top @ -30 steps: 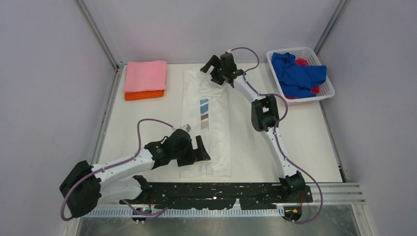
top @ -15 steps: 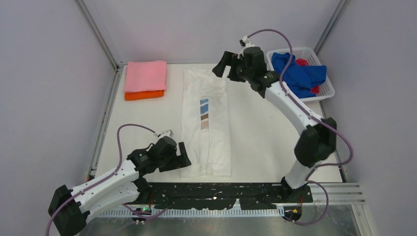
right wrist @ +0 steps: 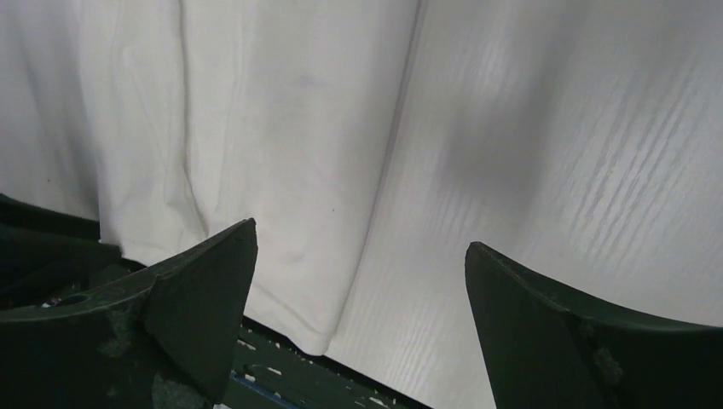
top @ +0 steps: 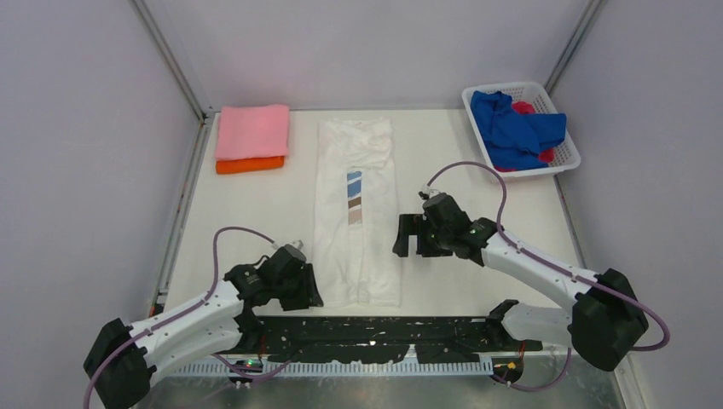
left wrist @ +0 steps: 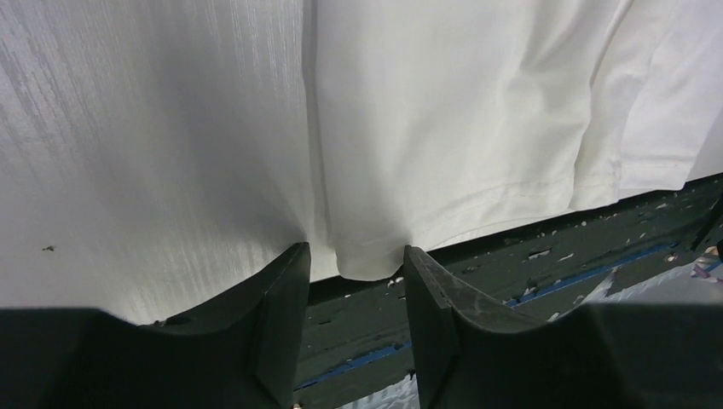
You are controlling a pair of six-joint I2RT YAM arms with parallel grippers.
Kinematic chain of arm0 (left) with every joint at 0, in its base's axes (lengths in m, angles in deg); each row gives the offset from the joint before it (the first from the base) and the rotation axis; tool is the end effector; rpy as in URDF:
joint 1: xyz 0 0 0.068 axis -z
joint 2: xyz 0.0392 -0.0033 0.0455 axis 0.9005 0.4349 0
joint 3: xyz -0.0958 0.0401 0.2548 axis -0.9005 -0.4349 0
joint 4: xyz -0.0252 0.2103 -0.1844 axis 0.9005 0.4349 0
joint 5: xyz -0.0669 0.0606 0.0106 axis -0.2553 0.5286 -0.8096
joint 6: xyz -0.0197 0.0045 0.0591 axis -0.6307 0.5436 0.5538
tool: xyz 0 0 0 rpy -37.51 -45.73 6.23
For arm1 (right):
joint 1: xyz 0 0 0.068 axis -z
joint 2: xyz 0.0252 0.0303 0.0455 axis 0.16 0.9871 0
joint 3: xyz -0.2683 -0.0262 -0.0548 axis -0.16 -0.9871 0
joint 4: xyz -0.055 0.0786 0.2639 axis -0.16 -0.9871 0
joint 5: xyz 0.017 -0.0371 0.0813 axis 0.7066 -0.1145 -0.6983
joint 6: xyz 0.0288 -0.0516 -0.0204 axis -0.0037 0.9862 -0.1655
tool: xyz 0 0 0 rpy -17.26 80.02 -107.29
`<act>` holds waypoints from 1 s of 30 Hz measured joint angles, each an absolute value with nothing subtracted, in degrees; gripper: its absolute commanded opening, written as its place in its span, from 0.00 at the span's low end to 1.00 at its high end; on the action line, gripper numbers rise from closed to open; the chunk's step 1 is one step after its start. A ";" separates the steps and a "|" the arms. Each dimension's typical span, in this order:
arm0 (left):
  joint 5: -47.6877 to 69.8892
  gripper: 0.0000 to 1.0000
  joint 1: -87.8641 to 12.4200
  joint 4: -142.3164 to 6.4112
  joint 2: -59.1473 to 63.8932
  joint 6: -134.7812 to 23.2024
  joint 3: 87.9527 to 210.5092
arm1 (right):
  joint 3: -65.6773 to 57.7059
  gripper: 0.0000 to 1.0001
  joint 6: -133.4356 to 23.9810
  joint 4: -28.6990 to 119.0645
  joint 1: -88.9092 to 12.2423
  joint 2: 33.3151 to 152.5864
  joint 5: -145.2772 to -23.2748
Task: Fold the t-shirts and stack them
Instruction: Grab the bottom of the folded rectangular tshirt with both arms
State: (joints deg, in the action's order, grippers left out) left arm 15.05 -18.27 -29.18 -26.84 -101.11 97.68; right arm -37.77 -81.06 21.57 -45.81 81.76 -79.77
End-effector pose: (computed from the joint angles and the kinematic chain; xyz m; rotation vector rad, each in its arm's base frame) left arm 0.1070 -0.1159 0.1378 -0.2441 2.8229 -0.6137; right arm 0.2115 0.1604 0.1956 -0.1017 2.5727 0.5613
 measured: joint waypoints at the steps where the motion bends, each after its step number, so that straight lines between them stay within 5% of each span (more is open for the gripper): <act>1: 14.96 0.42 -18.27 -29.23 -27.10 -101.20 97.47 | -38.65 1.00 -81.32 20.89 -46.75 80.16 -79.95; 8: 13.38 0.29 -18.27 -31.19 -26.40 -102.01 96.22 | -43.26 0.89 -84.47 17.13 -53.59 69.15 -80.38; 13: 12.90 0.00 -18.29 -32.92 -24.63 -102.51 96.13 | -47.39 0.83 -87.57 16.00 -57.91 67.90 -81.54; 30: 12.60 0.00 -18.27 -33.12 -28.19 -102.32 94.23 | -51.06 0.52 -96.38 25.16 -69.13 79.59 -83.62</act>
State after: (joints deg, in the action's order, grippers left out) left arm 12.60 -18.27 -33.12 -28.19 -102.32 94.23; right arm -51.06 -96.38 25.16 -69.13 79.59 -83.62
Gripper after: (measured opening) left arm 0.017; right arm 0.577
